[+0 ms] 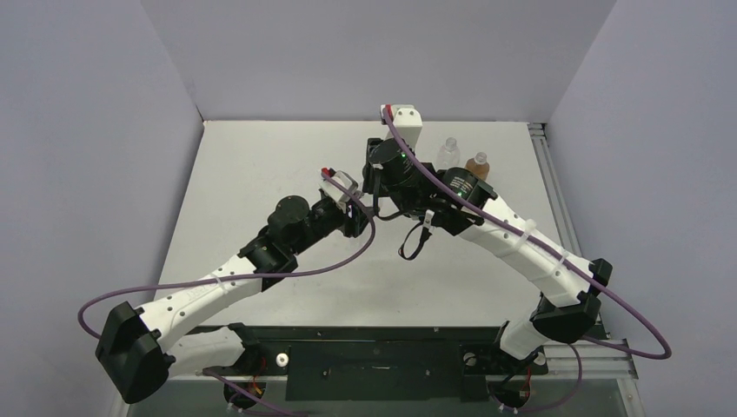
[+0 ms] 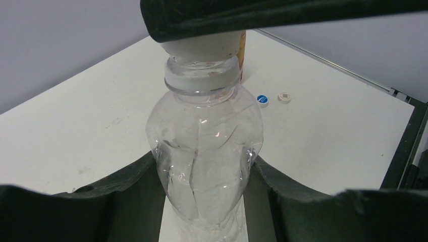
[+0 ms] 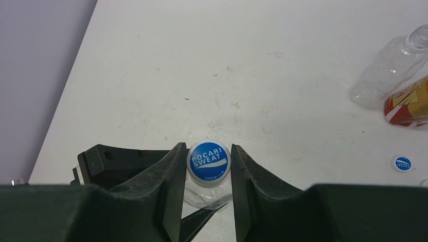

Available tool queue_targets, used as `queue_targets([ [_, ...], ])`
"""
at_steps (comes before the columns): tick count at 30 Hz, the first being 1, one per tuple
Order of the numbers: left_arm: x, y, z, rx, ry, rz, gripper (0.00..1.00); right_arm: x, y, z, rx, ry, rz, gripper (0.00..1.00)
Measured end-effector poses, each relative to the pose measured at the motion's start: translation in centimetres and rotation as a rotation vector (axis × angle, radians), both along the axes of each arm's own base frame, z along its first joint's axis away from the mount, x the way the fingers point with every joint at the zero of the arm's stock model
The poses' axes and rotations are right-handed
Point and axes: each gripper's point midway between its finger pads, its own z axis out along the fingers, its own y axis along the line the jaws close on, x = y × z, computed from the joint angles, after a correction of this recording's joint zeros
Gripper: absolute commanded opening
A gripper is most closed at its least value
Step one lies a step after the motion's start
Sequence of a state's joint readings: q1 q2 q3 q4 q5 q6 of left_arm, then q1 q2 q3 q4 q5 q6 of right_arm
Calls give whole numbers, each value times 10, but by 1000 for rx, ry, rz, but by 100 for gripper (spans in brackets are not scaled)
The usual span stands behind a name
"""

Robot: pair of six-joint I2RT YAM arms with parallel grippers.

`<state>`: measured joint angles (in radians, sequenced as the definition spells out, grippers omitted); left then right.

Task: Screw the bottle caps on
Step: Screw the bottle cap onto the plastic bottle.

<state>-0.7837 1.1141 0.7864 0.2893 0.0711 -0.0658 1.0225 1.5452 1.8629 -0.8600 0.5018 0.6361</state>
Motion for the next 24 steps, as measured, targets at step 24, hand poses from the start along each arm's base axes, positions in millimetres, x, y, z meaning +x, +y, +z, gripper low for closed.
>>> queue_targets([
  [24,-4,8,-7,91,-139,18,0,-12,8,-8,-65,62,143,13],
])
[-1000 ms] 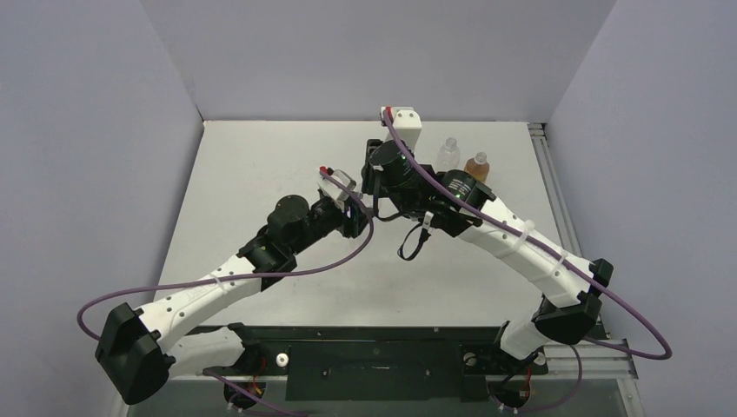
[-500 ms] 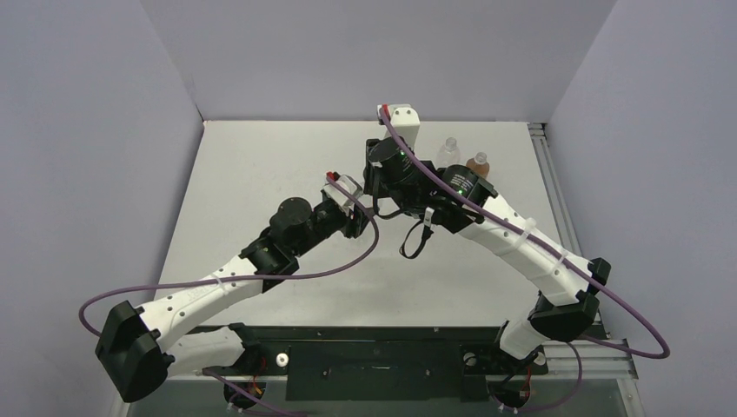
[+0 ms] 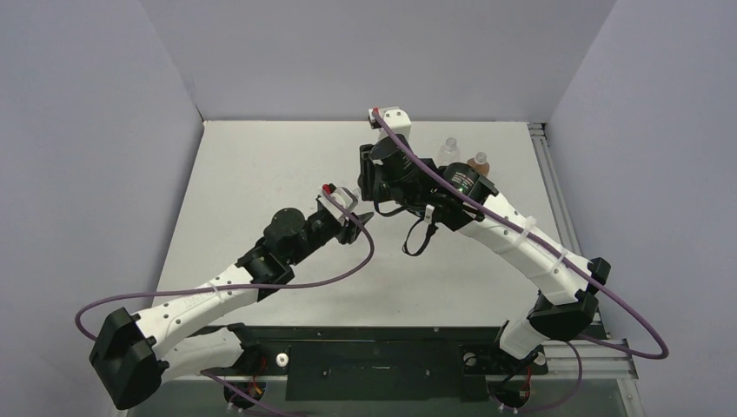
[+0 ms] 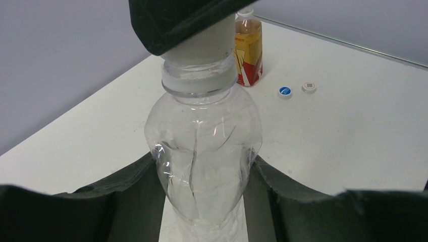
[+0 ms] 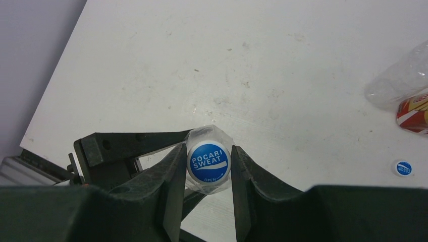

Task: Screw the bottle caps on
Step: Screw the bottle cap onto the plastic bottle.

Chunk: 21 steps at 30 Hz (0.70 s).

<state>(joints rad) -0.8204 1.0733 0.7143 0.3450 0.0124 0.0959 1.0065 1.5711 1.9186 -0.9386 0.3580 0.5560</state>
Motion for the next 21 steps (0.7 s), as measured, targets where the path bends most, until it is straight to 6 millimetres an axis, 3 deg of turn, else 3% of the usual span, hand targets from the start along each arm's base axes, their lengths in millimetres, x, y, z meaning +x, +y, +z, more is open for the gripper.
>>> queue_targets([
  [11,-12,7,-6,-6,-19,-37,0,-13,7,-6,-10,53,112,13],
  [21,-8,1,-13,-16,27,-35,0,-6,2,-12,-38,45,43,28],
])
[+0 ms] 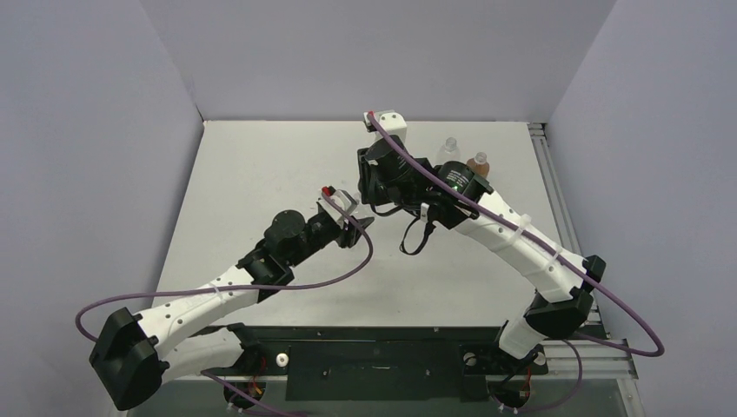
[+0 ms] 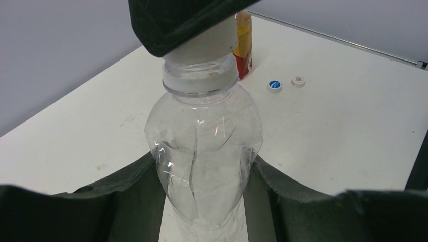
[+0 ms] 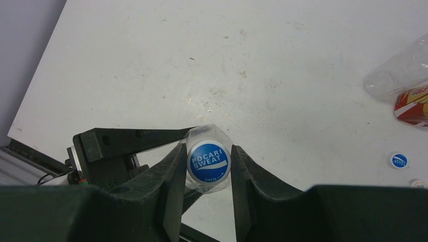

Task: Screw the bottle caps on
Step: Screw the bottle cap onto the plastic bottle.

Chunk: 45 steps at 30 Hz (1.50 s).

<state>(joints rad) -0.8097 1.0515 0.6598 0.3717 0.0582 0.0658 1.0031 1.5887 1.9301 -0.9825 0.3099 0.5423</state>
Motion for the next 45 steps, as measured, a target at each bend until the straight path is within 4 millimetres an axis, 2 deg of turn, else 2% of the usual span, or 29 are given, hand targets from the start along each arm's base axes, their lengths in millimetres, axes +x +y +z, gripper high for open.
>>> queue_targets([
  [4,1,-1,-1,-1,8,1,0,2,-1,-1,-5,1,-20,44],
  [7,1,-4,8,-21,-5,-11,0,-1,3,0,11,11,-17,59],
  [11,0,-8,27,-70,-33,-31,0,-5,6,1,24,12,-15,69],
  [16,0,-8,33,-93,-33,-44,0,-4,1,9,46,-9,-30,79],
  [20,0,-7,32,-110,-8,-63,0,-10,-9,21,88,-41,-24,81],
  [25,-4,-7,27,-116,42,-120,0,-28,-19,39,156,-92,62,82],
  [31,-25,-16,19,-110,104,-254,0,-46,-25,61,194,-168,206,81],
  [36,-48,-21,16,-111,156,-389,0,-60,-33,65,235,-200,374,78],
  [41,-68,-20,25,-136,183,-486,0,-68,-38,71,314,-208,538,75],
  [45,-83,-19,33,-155,195,-553,0,-76,-29,69,393,-181,678,74],
])
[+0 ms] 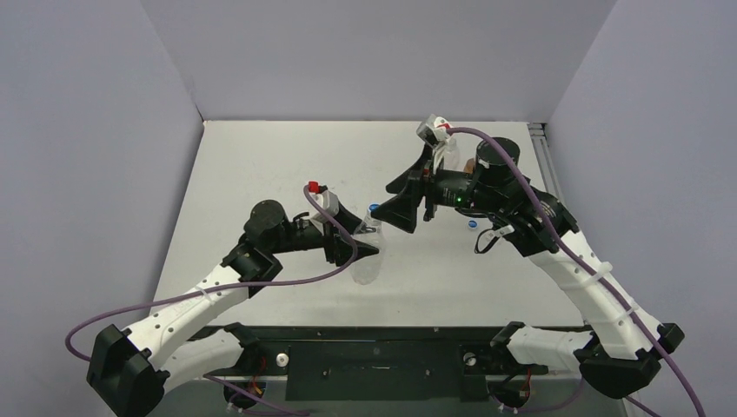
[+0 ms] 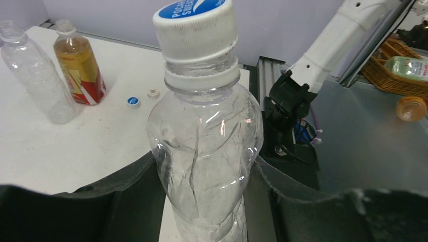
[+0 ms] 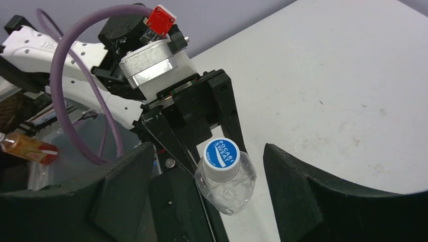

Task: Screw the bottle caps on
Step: Screw the bottle cap onto the plastic bottle.

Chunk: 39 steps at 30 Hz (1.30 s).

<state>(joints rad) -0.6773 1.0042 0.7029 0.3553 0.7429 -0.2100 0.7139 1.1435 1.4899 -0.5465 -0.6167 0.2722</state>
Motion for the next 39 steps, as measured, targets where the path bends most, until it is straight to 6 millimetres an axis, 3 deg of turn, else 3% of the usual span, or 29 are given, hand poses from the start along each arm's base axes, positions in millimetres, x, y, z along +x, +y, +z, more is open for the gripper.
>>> queue_targets([
  [7,-13,0,5,-15,30,-65,0,-14,23,-10,89,80,193,70],
  [14,-17,-1,12,-38,28,-85,0,-22,31,-3,160,94,263,65],
  [29,-21,1,17,-49,30,-99,0,-15,31,-1,178,88,230,65],
  [39,-20,1,17,-49,30,-96,0,-10,31,-19,138,107,205,60],
])
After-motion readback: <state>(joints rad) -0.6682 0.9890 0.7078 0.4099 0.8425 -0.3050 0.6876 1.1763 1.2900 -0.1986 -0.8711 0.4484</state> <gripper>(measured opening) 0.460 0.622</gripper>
